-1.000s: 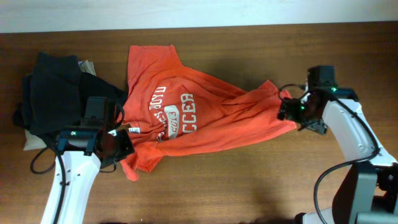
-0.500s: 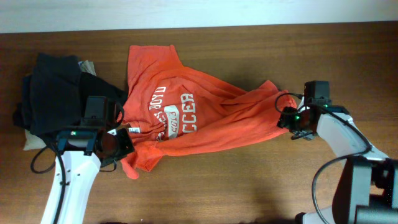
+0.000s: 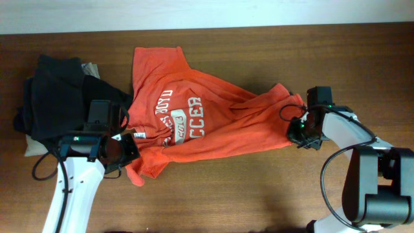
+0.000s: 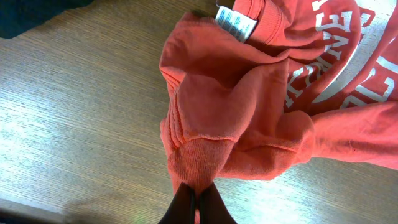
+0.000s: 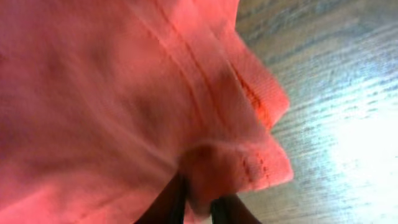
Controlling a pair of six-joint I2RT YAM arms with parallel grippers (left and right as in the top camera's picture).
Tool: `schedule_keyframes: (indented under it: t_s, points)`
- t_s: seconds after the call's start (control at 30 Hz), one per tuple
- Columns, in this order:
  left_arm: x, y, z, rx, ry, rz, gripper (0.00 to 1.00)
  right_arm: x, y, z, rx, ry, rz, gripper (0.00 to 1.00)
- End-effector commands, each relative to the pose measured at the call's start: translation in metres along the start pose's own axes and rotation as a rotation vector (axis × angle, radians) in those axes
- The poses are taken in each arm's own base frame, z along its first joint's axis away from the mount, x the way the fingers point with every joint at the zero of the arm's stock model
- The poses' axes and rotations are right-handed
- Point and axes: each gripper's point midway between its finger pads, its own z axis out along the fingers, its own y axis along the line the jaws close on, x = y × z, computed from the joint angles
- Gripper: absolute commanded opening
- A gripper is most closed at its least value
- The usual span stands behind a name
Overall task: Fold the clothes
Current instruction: 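Grasp the T-shirt's right hem corner with the right gripper, then lift the T-shirt with both grippers, shake and lay it flat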
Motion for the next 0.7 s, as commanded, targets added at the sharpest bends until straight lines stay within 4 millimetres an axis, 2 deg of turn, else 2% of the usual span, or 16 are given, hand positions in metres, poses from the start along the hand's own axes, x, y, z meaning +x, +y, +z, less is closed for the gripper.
schedule_keyframes:
  t_s: [0.0, 0.1, 0.2, 0.27, 0.3, 0.37, 0.43, 0.5, 0.57, 0.6, 0.67]
  points:
    - [-0.001, 0.004, -0.001, -0.011, -0.012, 0.009, 0.0, 0.028, -0.016, 0.014, 0.06, 0.106, 0.017, 0.21]
    - [-0.001, 0.004, -0.001, -0.011, -0.012, 0.009, 0.0, 0.023, -0.017, 0.014, 0.069, 0.081, 0.015, 0.21]
    - [-0.001, 0.004, -0.001, -0.011, -0.012, 0.009, 0.0, 0.004, -0.016, 0.015, 0.076, 0.001, 0.007, 0.16]
    - [-0.001, 0.004, -0.001, -0.012, -0.012, 0.009, 0.0, -0.003, -0.015, 0.015, 0.073, -0.028, 0.005, 0.16]
    - [-0.001, 0.004, -0.001, -0.012, -0.012, 0.009, 0.0, -0.004, -0.014, 0.015, 0.071, -0.033, 0.005, 0.16]
    - [-0.001, 0.004, -0.001, -0.012, -0.012, 0.009, 0.0, -0.004, -0.014, 0.015, 0.071, -0.034, 0.005, 0.04]
    - [-0.001, 0.004, -0.001, -0.011, -0.013, 0.009, 0.0, 0.001, -0.016, 0.012, 0.079, -0.017, 0.003, 0.04]
    - [-0.002, 0.003, -0.001, -0.01, -0.016, 0.01, 0.0, 0.0, -0.022, -0.015, 0.115, -0.052, 0.003, 0.04]
    - [-0.005, 0.002, -0.001, -0.004, -0.028, 0.009, 0.0, -0.009, -0.021, -0.052, 0.126, -0.129, -0.027, 0.04]
    - [-0.008, 0.0, -0.003, 0.005, -0.039, 0.033, 0.0, -0.016, -0.018, -0.099, 0.12, -0.228, -0.052, 0.04]
    - [-0.018, -0.005, -0.016, 0.021, -0.071, 0.096, 0.0, -0.019, -0.012, -0.16, 0.089, -0.359, -0.052, 0.04]
